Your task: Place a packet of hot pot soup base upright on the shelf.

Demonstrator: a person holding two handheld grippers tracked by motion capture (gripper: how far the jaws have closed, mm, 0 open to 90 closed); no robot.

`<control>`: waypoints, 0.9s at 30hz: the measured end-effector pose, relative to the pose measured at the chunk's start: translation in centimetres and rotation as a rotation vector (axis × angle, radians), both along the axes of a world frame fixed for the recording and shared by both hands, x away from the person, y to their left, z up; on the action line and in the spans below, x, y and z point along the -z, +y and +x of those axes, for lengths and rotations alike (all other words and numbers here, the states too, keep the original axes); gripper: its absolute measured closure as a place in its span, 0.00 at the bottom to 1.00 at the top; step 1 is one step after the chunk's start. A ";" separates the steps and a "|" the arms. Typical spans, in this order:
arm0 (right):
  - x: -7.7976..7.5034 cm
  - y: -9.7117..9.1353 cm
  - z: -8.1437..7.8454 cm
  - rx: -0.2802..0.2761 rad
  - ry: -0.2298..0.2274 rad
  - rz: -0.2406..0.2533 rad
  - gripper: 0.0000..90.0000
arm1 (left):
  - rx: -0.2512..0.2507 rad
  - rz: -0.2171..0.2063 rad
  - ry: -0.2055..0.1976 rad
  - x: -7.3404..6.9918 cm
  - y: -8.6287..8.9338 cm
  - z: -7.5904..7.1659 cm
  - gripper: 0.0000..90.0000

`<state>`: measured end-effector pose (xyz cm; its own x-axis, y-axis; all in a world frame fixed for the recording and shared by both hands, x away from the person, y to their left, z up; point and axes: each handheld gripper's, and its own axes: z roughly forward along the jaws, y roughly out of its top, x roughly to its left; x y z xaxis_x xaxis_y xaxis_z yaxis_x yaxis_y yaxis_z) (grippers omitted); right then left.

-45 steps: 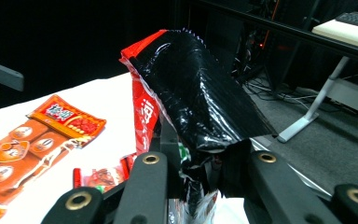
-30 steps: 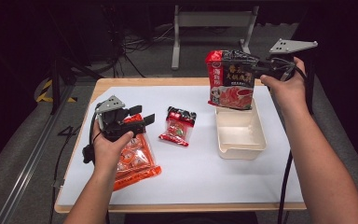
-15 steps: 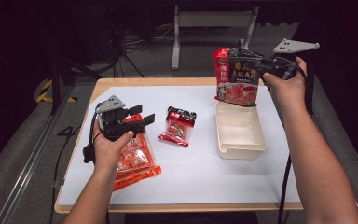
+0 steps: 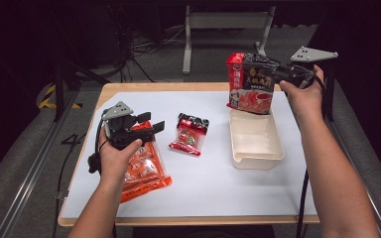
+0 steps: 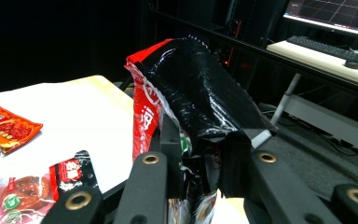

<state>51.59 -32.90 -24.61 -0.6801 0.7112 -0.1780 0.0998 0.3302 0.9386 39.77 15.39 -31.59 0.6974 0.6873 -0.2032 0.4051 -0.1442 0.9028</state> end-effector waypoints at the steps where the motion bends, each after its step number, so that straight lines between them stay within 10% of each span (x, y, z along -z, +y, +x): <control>1: 0.0 0.0 0.0 -0.006 -0.002 -0.002 0.84 | 0.001 0.003 -0.003 0.0 0.0 0.0 0.40; 27: 3.0 0.3 0.5 -0.051 0.045 -0.089 0.81 | 0.008 0.010 0.002 0.1 -0.1 0.0 0.40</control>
<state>52.10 -32.57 -27.57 -0.7240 0.6580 -0.2073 0.1221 0.4180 0.9002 39.79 15.25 -31.64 0.7022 0.6838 -0.1981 0.4060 -0.1560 0.9005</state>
